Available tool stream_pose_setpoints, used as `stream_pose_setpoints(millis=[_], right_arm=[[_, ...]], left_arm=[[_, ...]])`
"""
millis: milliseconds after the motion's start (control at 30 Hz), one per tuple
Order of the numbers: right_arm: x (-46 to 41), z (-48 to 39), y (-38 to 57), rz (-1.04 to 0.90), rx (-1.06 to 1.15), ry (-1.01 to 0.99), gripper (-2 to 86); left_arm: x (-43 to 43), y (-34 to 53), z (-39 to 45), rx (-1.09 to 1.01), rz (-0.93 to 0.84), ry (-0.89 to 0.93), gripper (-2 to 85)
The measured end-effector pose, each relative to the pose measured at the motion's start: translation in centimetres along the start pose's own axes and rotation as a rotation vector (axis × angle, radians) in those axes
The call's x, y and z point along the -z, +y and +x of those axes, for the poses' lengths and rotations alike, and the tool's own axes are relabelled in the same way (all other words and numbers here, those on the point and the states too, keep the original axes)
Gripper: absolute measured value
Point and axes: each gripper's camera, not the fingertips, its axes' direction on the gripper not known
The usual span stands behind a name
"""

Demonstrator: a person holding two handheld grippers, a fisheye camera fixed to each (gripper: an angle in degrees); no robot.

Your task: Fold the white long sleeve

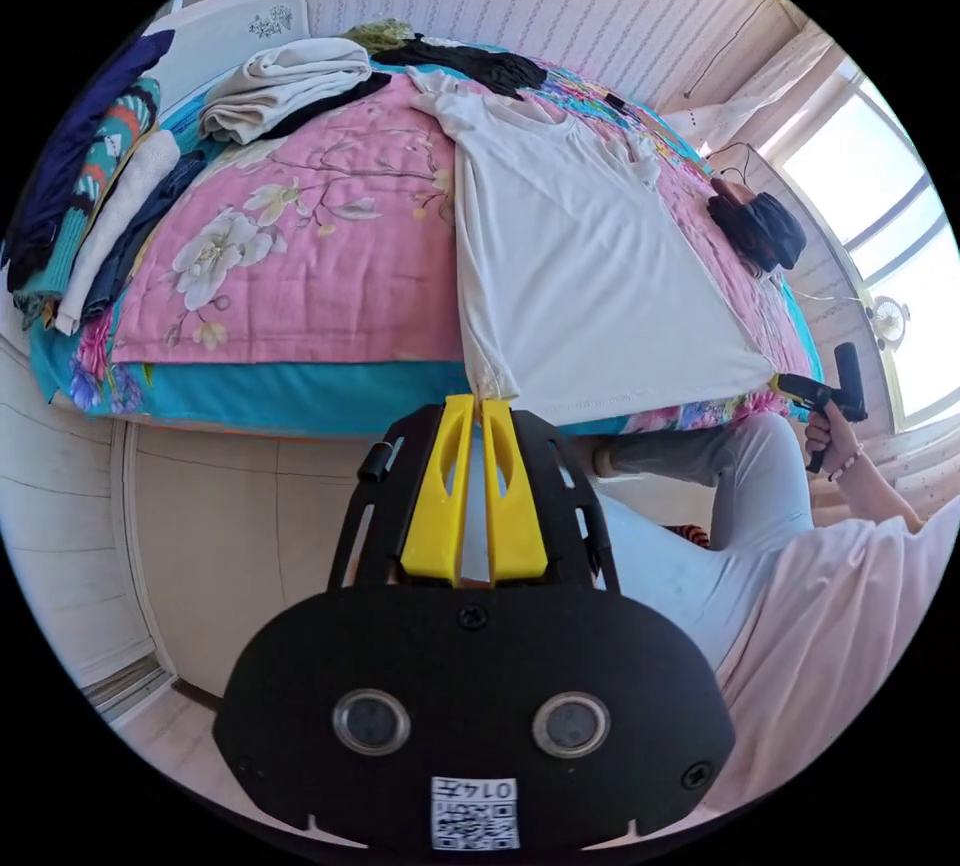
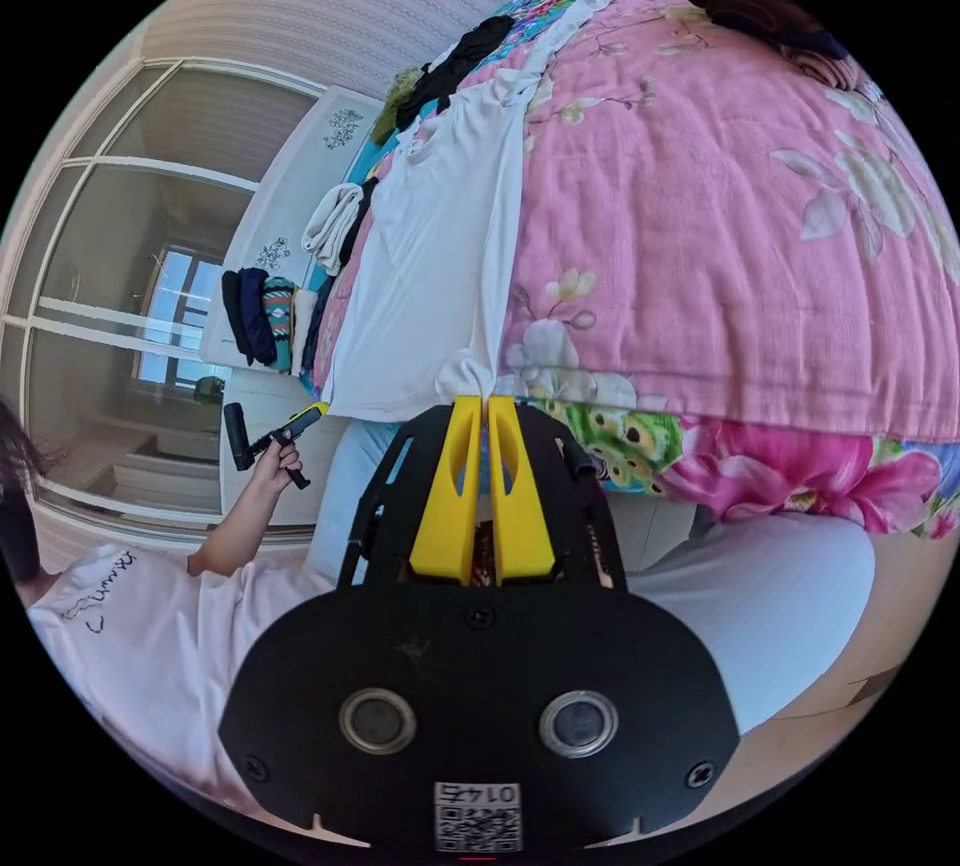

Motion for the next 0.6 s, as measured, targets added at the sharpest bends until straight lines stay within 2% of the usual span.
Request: stream_pose_setpoints(millis=[133, 267, 433, 600], right_arm=[[-3.7, -1.4, 0.8, -0.056, 0.026, 0.074, 0.7], [-5.4, -2.1, -0.5, -0.054, 0.002, 0.064, 1.4], [-7.1, -2.5, -2.3, -0.207, -0.036, 0.214, 3.8], [-7.8, -4.9, -4.2, -0.153, 0.025, 0.263, 7.1]], left_arm=[[-2.5, 0.2, -0.1, -0.035, -0.002, -0.041, -0.5], [-5.2, -1.3, -0.7, -0.002, -0.052, -0.044, 1.0], [-6.7, -1.6, -1.6, 0.019, -0.112, -0.099, 3.8], [-8.1, -3.1, -1.1, 0.015, -0.124, -0.173, 6.4]])
